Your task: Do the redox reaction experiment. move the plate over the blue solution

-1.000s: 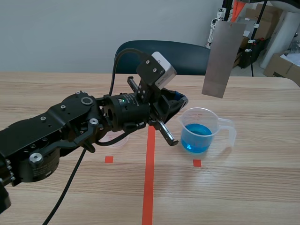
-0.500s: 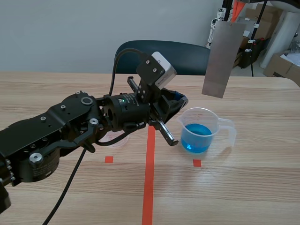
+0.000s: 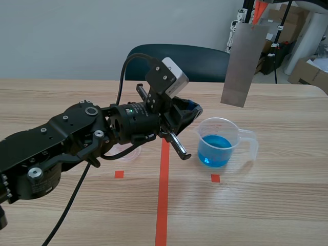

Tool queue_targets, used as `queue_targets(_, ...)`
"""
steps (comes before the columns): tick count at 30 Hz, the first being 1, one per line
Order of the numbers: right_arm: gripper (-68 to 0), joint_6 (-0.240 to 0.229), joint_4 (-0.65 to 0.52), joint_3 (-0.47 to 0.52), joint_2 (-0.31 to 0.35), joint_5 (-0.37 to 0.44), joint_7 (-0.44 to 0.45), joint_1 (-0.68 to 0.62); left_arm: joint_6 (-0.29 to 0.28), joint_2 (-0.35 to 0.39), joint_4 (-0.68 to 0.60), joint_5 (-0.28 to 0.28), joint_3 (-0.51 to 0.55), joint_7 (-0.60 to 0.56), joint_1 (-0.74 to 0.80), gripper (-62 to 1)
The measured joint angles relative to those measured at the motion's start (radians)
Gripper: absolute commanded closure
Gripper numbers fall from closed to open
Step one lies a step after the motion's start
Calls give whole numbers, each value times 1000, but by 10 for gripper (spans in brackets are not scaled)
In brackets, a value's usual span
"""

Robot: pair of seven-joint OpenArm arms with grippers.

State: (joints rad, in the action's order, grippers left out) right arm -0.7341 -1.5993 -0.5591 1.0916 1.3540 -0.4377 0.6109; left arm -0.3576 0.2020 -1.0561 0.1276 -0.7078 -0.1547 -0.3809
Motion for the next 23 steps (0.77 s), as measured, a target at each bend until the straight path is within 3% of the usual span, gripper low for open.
queue_targets(4, -4, 0, 0, 0, 0, 0, 0, 0, -18, 0, 0, 0, 0, -51, 2, -32)
queue_targets(23, -4, 0, 0, 0, 0, 0, 0, 0, -20, 0, 0, 0, 0, -59, 2, -31)
